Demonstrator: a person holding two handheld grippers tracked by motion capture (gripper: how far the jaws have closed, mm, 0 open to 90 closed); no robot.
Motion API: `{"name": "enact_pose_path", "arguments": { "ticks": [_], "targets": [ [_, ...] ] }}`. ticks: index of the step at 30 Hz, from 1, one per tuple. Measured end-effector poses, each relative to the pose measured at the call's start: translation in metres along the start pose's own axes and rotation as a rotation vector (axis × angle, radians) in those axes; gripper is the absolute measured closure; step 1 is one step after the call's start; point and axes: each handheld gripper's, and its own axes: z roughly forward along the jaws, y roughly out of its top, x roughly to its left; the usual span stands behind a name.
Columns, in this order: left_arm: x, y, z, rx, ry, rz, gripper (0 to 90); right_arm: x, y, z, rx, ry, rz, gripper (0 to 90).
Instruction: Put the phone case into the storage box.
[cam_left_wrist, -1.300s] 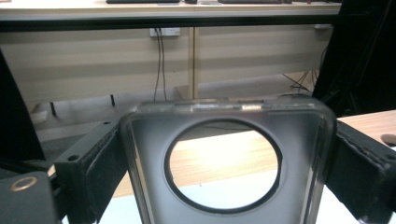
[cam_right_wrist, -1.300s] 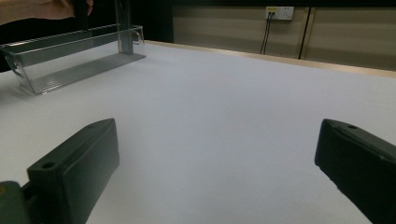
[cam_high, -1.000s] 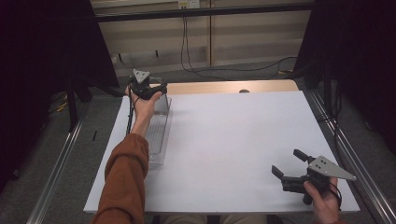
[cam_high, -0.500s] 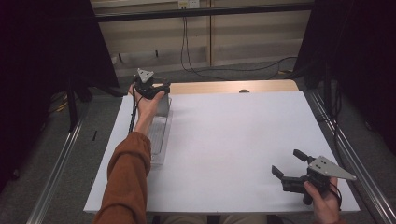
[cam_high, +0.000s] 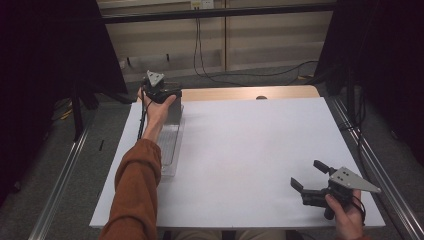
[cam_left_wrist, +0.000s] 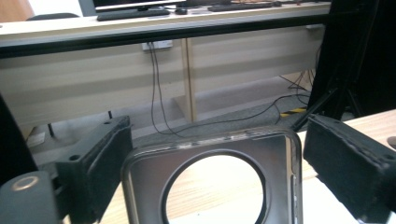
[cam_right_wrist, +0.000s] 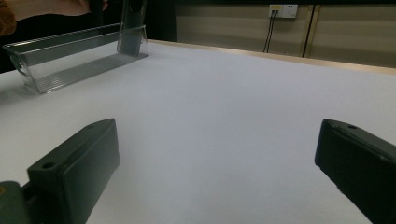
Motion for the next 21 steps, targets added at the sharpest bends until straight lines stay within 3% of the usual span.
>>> {"name": "enact_pose_path", "arguments": {
  "ticks": [7, 13, 17, 18, 21],
  "targets": [
    [0.0, 0.0, 0.0, -0.006, -0.04, 0.013, 7.5, 0.001, 0.0, 0.0, 0.0, 0.0, 0.001, 0.0],
    [0.009, 0.001, -0.005, 0.013, -0.02, 0.007, 5.2, 0.001, 0.0, 0.0, 0.001, 0.002, 0.0, 0.0],
    [0.013, 0.003, -0.007, -0.008, -0.034, -0.004, 4.4, 0.001, 0.0, 0.001, 0.001, 0.001, 0.001, 0.0],
    [0.012, 0.003, -0.006, -0.025, -0.036, -0.03, 4.2, 0.001, 0.0, 0.001, 0.0, 0.002, -0.001, 0.0],
    [0.013, 0.006, -0.01, -0.021, -0.034, -0.012, 4.2, 0.001, 0.0, 0.0, 0.004, 0.005, -0.003, 0.0]
  ]
}}
